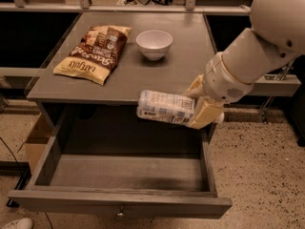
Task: Place blue plastic bottle into top drawer
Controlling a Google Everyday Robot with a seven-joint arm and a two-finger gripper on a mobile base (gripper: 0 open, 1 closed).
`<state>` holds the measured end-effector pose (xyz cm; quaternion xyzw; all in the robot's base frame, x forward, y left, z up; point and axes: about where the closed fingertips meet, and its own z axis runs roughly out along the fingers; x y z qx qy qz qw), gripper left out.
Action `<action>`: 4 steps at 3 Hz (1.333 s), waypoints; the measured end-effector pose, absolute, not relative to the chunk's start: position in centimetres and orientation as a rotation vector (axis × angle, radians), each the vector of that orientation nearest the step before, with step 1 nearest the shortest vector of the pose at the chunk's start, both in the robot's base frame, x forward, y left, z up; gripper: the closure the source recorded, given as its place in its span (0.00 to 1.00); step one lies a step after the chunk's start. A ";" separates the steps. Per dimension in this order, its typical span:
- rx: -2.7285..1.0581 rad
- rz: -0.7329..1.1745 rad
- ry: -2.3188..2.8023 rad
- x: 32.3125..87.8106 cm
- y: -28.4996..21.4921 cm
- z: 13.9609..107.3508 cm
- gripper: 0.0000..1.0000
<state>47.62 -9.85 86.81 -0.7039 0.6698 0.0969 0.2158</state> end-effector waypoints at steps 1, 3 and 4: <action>-1.920 0.265 1.874 47.3 -9.9 86.0 1.00; -1.889 0.292 1.885 44.3 -8.6 82.8 1.00; -1.890 0.339 1.902 43.1 -7.7 80.7 1.00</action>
Offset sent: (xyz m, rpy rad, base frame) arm -0.0378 0.0061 -0.0457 0.0470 0.0079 -0.0680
